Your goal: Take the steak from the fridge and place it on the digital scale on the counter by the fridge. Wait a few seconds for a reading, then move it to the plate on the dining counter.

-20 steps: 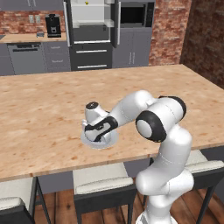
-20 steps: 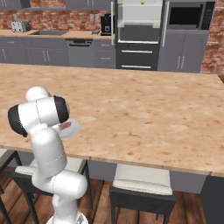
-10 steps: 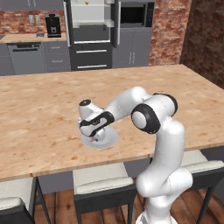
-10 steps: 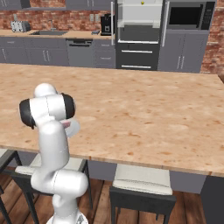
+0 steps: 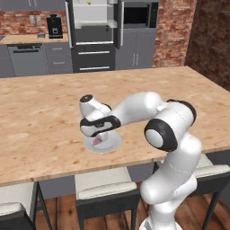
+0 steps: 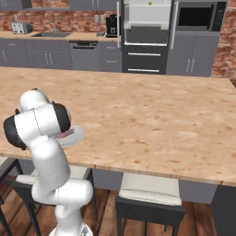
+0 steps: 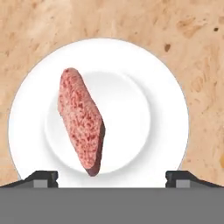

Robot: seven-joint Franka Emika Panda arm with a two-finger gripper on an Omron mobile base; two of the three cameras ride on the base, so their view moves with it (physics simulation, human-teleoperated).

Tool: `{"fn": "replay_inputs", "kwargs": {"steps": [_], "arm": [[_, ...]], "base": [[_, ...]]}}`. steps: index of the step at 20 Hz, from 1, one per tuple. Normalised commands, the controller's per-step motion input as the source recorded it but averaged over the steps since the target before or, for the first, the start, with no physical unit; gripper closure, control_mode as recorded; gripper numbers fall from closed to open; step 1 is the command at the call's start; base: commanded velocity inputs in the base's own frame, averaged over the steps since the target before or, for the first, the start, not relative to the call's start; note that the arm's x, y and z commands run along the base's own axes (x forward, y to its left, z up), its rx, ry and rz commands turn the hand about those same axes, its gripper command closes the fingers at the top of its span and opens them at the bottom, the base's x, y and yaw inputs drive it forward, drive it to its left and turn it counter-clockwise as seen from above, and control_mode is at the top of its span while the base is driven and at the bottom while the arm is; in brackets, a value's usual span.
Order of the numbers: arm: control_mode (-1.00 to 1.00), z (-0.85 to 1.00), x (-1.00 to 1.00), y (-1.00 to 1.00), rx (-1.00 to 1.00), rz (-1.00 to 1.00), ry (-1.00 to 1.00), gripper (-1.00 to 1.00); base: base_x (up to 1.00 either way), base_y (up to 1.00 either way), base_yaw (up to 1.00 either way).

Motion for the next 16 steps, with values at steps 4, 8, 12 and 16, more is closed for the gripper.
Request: {"fn": "replay_inputs", "kwargs": {"steps": [4,8,12,16], "arm": [[-1.0,1.0,-1.0,-0.74,0.24,-0.09,-0.27,-1.0],[-1.0,1.0,-1.0,-0.79,0.29,-0.05,-0.07,-1.0],[-1.0,1.0,-1.0,-0.77,0.32,-0.03,0.0,-1.0],[-1.0,1.0,-0.94,-0.49,0.22,0.0,0.04,-1.0]], "base": [[0.0,0.0,0.0],[0.0,0.0,0.0],[0.0,0.0,0.0],[0.0,0.0,0.0]]}}
